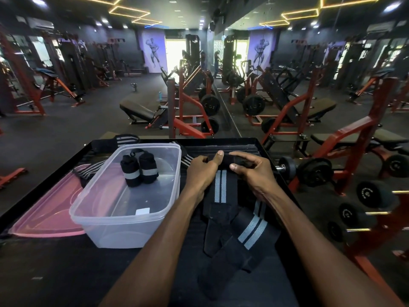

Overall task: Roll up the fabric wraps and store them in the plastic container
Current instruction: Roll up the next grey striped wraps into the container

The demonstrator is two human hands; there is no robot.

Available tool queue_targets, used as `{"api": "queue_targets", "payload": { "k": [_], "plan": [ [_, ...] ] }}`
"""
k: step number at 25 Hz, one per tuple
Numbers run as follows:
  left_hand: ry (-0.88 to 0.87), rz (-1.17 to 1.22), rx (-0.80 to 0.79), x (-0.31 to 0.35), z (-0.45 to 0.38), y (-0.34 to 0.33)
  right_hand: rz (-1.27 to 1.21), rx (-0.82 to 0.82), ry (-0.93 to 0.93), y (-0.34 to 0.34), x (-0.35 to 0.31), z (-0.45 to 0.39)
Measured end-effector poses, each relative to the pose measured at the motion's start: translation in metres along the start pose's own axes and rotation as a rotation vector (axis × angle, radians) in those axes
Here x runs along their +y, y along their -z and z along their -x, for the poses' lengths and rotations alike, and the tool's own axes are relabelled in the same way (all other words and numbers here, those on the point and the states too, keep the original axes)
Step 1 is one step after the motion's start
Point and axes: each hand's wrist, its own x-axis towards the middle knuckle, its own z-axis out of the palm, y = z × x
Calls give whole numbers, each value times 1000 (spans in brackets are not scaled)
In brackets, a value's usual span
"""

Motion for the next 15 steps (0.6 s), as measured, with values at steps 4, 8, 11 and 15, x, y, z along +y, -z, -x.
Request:
{"api": "queue_targets", "payload": {
  "k": [4, 8, 11, 15],
  "plan": [
    [-51, 5, 84, -3, -3, 0, -99, -109, -128, -2, -1, 1],
    [-64, 3, 72, -1, -3, -1, -78, -108, -167, -2, 3, 1],
    [-18, -13, 13, 0, -3, 0, -17, -22, -57, -1, 1, 3],
    [-2, -45, 9, -4, -4, 0, -46, -69, -72, -3, 0, 3]
  ]
}}
